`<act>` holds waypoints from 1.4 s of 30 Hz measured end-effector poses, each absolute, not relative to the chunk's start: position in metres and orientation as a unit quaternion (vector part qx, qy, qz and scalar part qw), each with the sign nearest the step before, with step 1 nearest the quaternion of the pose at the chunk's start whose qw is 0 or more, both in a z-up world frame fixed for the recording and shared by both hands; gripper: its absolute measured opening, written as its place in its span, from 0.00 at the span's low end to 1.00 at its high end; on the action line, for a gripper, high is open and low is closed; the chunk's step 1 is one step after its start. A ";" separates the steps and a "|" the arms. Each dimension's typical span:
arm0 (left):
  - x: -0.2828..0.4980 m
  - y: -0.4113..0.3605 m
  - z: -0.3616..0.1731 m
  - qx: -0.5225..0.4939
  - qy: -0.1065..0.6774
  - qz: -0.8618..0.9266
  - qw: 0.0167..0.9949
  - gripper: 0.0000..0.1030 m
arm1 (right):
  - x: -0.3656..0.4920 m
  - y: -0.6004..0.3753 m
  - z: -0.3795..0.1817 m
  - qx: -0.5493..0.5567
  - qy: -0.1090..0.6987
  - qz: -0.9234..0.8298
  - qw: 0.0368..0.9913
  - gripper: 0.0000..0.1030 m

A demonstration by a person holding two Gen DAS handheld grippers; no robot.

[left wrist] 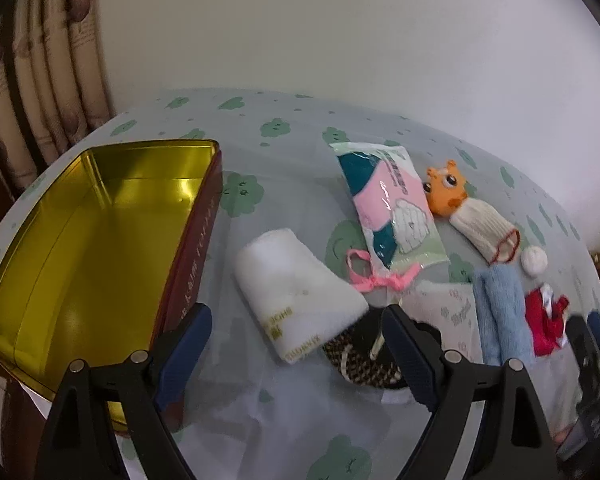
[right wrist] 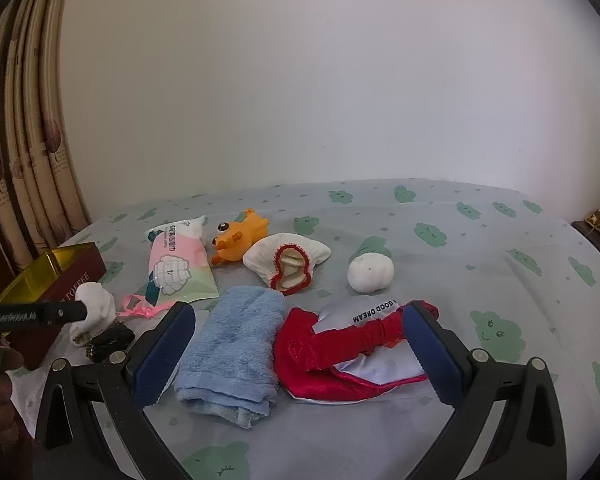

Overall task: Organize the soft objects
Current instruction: 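Close the left gripper on the white folded towel and lift it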

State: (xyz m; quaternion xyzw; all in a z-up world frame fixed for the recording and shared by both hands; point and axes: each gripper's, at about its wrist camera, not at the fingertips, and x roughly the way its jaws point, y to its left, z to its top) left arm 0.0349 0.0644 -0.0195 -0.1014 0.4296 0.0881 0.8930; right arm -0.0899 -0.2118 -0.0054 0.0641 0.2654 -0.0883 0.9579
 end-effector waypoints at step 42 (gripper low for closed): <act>0.094 0.041 0.003 -0.016 0.494 0.130 0.859 0.55 | -0.082 -0.240 -0.019 0.157 0.305 -0.063 0.937 1.00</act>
